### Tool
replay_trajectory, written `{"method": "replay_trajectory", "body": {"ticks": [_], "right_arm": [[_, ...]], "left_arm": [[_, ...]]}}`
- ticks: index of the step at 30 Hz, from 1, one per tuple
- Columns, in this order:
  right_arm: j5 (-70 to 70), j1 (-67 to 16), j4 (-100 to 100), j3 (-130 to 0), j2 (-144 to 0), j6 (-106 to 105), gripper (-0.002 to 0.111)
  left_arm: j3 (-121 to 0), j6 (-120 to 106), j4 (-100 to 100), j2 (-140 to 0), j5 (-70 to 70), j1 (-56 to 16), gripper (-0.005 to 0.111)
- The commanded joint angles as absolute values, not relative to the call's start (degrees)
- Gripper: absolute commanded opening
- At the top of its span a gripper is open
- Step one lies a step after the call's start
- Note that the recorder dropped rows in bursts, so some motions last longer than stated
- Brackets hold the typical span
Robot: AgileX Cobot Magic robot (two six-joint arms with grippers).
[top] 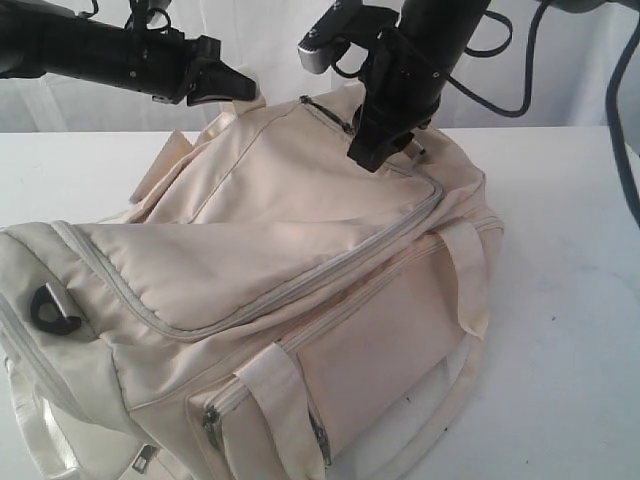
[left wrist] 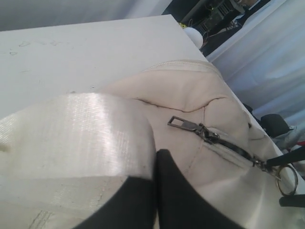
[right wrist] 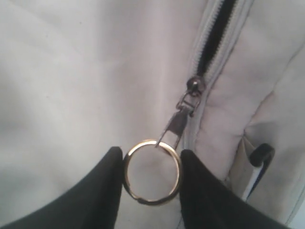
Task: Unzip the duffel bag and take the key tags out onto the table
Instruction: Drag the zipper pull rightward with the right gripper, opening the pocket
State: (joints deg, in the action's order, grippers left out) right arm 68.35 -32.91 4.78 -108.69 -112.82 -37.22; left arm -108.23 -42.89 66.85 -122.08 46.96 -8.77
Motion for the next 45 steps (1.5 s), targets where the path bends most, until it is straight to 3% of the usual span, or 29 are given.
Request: {"method": "replay_trajectory", "body": {"ticks": [1,10,18,28,45], "right_arm": [[69.96,-32.54,2.69,-108.52,-111.04,-35.56,0.000],[69.96,-30.26,1.19,-108.03,-109.32,-32.28,0.000],[69.96,-28.44,1.81,-96.65,-103.51,-32.05,0.000],[69.96,-28.44,0.00,-91.12,-98.93,-27.89,0.000],[69.96,-28.44,0.40,-79.93,-93.45,-25.30,0.000]], "left_arm": [[-108.74,-39.98,62.92,-120.65,46.06,-8.71,0.000],[-108.74,-39.16,61.87,-120.65,43.24,-8.71,0.000],[-108.74,-38.97,59.81,-120.65,39.90,-8.71,0.000],[-108.74,-33.31,49.07,-120.65,39.91,-8.71,0.000],[-108.74,-32.84,48.42,-120.65,39.15,-8.71,0.000]]}}
